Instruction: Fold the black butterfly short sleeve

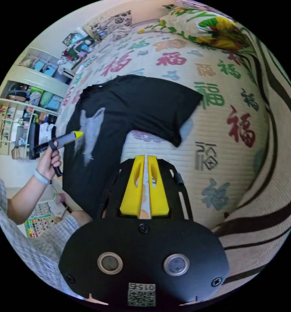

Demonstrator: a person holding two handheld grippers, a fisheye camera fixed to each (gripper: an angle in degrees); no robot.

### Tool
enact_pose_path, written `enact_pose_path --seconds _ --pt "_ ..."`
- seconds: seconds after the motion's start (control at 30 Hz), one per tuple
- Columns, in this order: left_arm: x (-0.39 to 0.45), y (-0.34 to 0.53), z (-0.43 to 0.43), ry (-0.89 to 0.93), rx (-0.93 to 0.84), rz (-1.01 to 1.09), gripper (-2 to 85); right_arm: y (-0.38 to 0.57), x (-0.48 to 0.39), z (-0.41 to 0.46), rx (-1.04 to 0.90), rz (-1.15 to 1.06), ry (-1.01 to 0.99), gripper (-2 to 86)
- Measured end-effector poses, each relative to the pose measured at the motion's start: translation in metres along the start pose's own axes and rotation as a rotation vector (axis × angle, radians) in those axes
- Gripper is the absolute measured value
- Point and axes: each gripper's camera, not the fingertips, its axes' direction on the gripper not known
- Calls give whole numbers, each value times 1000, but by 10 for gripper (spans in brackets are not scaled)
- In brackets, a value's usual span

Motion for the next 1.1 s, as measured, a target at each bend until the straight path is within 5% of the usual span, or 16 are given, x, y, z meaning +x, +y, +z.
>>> enact_pose_path --seconds 0.2,0.37,0.6,0.87,1.1 --pt "-112 27 -102 -195 56 -65 71 -76 -133 85 -34 -215 -185 52" --pt "-165 19 -133 -175 44 -48 78 -141 -223 192 -131 -243 -210 67" --pt "-241 13 -173 117 40 -191 9 -171 -286 279 -262 -213 -61 8" --pt "-341 15 -280 455 316 -366 -5 -228 -386 274 -111 -289 -152 -3" --pt "-437 30 -319 589 469 -664 -7 -298 -534 383 -210 -506 -24 -3"
